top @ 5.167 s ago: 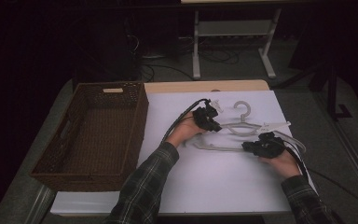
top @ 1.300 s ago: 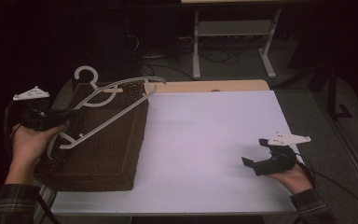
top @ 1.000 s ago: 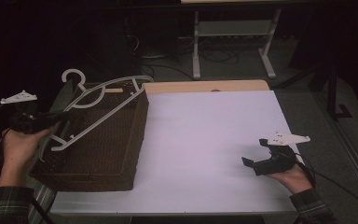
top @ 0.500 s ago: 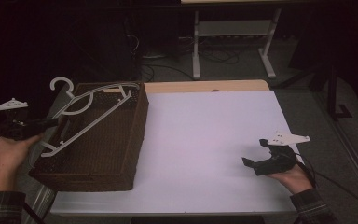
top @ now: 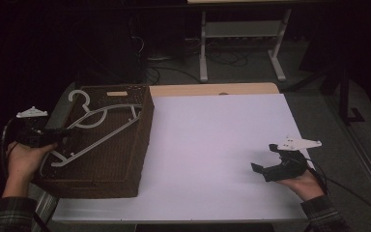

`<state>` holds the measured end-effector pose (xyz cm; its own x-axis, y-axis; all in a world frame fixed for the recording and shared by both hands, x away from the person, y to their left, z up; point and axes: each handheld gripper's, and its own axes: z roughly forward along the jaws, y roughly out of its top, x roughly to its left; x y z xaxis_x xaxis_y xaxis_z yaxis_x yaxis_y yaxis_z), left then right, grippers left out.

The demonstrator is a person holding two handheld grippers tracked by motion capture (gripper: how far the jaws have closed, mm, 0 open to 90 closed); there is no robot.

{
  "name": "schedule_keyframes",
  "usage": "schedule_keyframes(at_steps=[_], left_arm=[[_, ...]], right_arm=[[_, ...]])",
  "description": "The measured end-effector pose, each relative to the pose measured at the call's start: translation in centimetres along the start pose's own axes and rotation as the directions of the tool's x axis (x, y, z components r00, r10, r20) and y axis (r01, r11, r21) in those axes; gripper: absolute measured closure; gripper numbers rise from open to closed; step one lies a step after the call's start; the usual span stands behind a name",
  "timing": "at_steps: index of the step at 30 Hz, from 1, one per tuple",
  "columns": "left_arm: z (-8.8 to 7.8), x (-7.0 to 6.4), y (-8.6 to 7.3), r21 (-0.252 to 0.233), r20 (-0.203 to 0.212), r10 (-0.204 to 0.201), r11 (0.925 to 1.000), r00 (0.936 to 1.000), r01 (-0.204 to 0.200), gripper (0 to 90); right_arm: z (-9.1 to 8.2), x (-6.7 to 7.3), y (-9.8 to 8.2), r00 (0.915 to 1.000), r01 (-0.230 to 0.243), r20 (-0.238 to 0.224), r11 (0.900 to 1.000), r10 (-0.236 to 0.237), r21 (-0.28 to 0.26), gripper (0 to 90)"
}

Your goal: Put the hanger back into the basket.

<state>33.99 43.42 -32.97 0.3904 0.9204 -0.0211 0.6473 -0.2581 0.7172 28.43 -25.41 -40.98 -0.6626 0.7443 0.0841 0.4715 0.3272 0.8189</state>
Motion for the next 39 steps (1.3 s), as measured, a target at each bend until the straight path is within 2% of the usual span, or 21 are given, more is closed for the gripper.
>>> schedule_keyframes(at_steps=[1, 9, 15, 20, 26, 35, 38, 39], left_arm=[[0.1, 0.0, 0.0, -0.001, 0.012, -0.005, 1.0000, 0.9999, 0.005, 82.1], [0.3, 0.1, -0.2, -0.005, 0.021, -0.011, 0.9999, 0.9997, 0.011, 81.2], [0.1, -0.2, 0.0, -0.035, 0.039, -0.007, 0.9994, 0.9992, 0.009, 71.0], [0.1, -1.1, 0.4, -0.057, 0.082, 0.004, 0.9984, 0.9966, 0.001, 55.5], [-0.1, -3.2, 1.3, -0.125, 0.153, 0.026, 0.9922, 0.9879, -0.007, 36.4], [0.4, -7.3, 3.2, -0.180, 0.179, 0.077, 0.9826, 0.9809, -0.044, 14.7], [0.4, -8.9, 3.8, -0.197, 0.199, 0.108, 0.9781, 0.9740, -0.069, 12.9], [0.5, -9.8, 4.2, -0.204, 0.214, 0.129, 0.9753, 0.9683, -0.085, 11.9]], right_arm=[[0.0, 0.0, 0.0, 1.0000, 0.000, 0.000, 1.000, 0.000, 0.000, 0.2], [-0.1, -0.2, -0.2, 1.0000, -0.008, -0.003, 1.000, 0.008, -0.004, 0.2], [-0.3, -0.3, -0.3, 1.0000, -0.009, 0.002, 1.000, 0.009, -0.004, 0.2], [-0.5, -0.2, -0.3, 0.9999, -0.009, 0.005, 1.000, 0.009, -0.010, 0.3], [-0.4, -0.2, -0.1, 1.0000, -0.005, 0.003, 1.000, 0.005, -0.011, 0.3], [-0.4, -0.1, 0.1, 1.0000, -0.004, 0.002, 1.000, 0.004, -0.014, 0.3], [-0.3, 0.0, 0.1, 1.0000, -0.001, 0.001, 1.000, 0.001, -0.014, 0.3], [-0.3, 0.0, 0.1, 1.0000, -0.001, 0.001, 1.000, 0.001, -0.014, 0.3]])
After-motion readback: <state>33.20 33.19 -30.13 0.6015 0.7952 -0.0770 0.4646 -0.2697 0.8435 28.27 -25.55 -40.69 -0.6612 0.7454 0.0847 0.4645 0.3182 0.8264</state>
